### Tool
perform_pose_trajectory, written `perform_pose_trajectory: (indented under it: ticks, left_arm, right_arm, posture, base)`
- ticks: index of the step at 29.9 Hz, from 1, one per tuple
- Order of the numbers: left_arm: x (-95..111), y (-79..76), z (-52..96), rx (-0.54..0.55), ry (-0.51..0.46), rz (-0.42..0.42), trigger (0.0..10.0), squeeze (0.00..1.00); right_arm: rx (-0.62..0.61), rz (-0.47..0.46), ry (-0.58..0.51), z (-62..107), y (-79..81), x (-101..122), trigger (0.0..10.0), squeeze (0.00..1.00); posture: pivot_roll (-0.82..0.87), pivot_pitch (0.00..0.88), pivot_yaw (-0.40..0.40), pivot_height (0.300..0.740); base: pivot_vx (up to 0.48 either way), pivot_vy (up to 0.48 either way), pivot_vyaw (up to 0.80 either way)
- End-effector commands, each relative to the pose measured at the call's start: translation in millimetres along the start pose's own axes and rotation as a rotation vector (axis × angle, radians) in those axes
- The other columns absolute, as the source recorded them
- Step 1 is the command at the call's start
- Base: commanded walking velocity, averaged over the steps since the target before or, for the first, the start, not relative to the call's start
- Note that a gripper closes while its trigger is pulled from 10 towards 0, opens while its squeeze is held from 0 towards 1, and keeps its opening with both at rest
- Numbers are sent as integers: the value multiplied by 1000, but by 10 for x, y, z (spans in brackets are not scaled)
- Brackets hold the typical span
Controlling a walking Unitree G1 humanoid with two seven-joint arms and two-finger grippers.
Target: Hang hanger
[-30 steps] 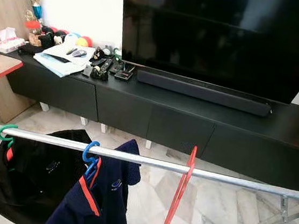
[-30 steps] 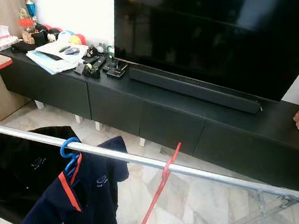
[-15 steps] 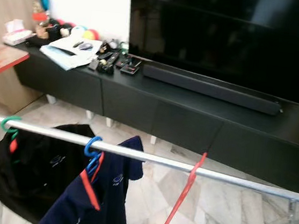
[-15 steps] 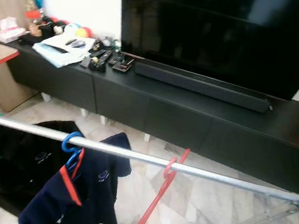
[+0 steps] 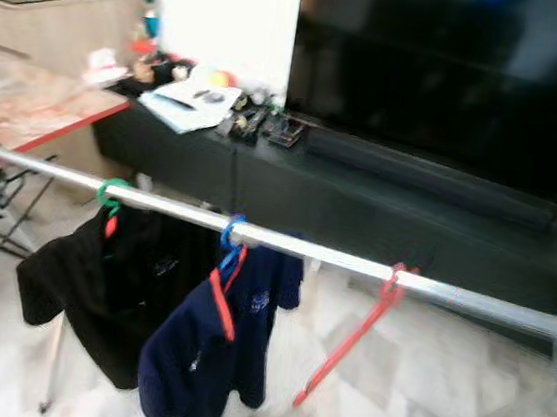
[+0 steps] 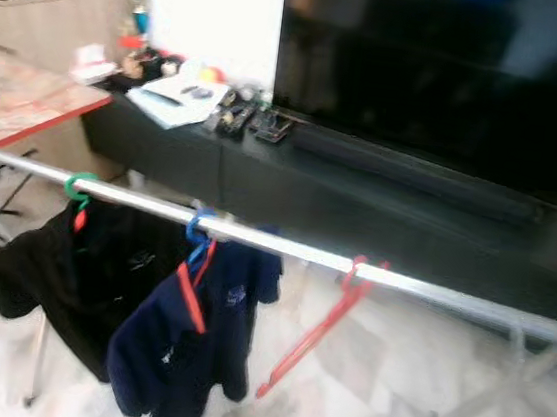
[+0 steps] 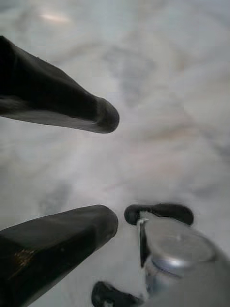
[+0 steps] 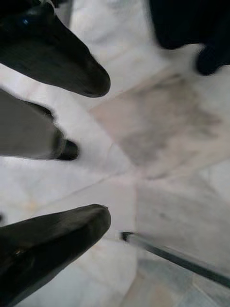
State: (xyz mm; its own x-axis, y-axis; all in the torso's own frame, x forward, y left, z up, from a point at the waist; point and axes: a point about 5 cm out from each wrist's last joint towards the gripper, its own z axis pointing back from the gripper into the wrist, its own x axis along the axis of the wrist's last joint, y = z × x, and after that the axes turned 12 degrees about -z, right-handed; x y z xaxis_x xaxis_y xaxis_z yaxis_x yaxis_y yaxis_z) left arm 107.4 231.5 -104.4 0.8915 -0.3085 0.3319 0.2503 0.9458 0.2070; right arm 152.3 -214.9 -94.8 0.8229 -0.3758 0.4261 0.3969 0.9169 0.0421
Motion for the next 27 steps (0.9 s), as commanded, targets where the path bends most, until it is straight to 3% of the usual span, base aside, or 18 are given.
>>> perform_pose_trajectory:
  ticks: [1,11,16,27]
  left_arm:
    - [116,82,-8,23,-34,-10,10000,0]
    - [113,78,-9,21,-33,-9,10000,0]
    - [113,76,-9,19,-33,-11,10000,0]
    - [116,76,-9,18,-31,-10,10000,0]
  right_arm:
    - [13,-3,-2,-4,60,21,10000,0]
    - [15,13,2,-4,57,21,10000,0]
    - [35,67,12,-4,60,32,10000,0]
    - [47,94,32,-4,62,30,10000,0]
  posture:
    - [101,0,-8,740]
    - [102,0,-9,740]
    - [100,0,-10,740]
    - [101,0,-13,740]
  base:
    - [0,0,0]
    - [0,0,0]
    - [0,0,685]
    - [0,0,800]
